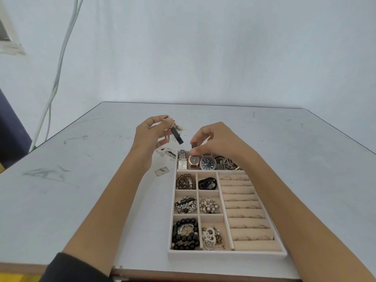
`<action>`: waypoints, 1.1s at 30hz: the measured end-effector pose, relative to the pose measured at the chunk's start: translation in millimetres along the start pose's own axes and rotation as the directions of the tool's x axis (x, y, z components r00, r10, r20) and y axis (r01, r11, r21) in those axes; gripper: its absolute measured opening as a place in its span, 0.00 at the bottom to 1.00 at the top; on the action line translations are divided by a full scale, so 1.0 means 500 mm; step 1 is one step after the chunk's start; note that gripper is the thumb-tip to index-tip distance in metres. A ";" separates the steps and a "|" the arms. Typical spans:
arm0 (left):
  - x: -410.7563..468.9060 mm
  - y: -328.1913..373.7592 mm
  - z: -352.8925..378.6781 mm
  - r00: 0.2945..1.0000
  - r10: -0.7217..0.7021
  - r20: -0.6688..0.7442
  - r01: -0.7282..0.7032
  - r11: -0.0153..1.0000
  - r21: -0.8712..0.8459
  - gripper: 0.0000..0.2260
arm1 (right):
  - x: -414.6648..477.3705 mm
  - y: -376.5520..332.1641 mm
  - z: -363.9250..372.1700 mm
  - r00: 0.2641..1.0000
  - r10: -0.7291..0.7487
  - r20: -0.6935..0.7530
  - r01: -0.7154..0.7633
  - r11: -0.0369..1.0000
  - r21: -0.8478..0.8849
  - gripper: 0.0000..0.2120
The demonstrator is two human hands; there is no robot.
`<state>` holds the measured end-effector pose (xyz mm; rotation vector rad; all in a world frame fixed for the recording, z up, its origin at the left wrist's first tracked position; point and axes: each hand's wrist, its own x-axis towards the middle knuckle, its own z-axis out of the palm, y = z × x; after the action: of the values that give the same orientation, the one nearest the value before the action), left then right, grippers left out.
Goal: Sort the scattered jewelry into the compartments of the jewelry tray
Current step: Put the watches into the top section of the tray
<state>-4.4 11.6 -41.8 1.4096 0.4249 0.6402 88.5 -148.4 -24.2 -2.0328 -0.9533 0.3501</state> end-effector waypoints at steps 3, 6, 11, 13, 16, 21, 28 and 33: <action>0.000 -0.001 -0.001 1.000 -0.002 0.006 0.002 1.000 0.008 0.09 | 0.003 0.007 0.003 1.000 -0.002 -0.011 0.002 0.998 -0.055 0.10; -0.001 0.000 -0.001 1.000 -0.003 0.007 0.003 1.000 0.011 0.08 | 0.006 0.011 0.006 1.000 0.006 0.008 -0.005 0.997 -0.078 0.10; -0.002 -0.001 -0.001 1.000 -0.005 0.009 0.005 1.000 0.024 0.10 | 0.010 0.012 0.009 1.000 -0.016 0.013 0.017 0.993 -0.115 0.09; -0.002 -0.001 -0.002 1.000 -0.006 0.009 0.006 1.000 0.024 0.10 | 0.009 0.009 0.012 1.000 -0.024 0.020 0.026 0.992 -0.122 0.09; 0.000 -0.001 -0.002 1.000 -0.008 0.009 0.008 1.000 0.027 0.10 | 0.009 0.005 0.013 0.999 -0.045 0.003 0.045 0.993 -0.105 0.10; 0.000 -0.001 -0.003 1.000 -0.008 0.015 0.008 1.000 0.029 0.09 | 0.011 0.004 0.021 0.996 -0.082 -0.030 0.077 0.988 -0.136 0.10; 0.000 -0.002 -0.004 1.000 -0.010 0.007 0.010 1.000 0.027 0.10 | 0.009 0.002 0.027 0.996 -0.092 -0.006 0.090 0.987 -0.134 0.10; 0.000 -0.002 -0.005 1.000 -0.011 0.010 0.010 0.999 0.037 0.11 | 0.008 -0.001 0.030 0.998 -0.058 0.018 0.061 0.983 -0.175 0.07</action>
<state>-5.8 13.4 -43.0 1.4440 0.4372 0.6189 82.5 -136.7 -32.6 -2.1576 -1.0833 0.2545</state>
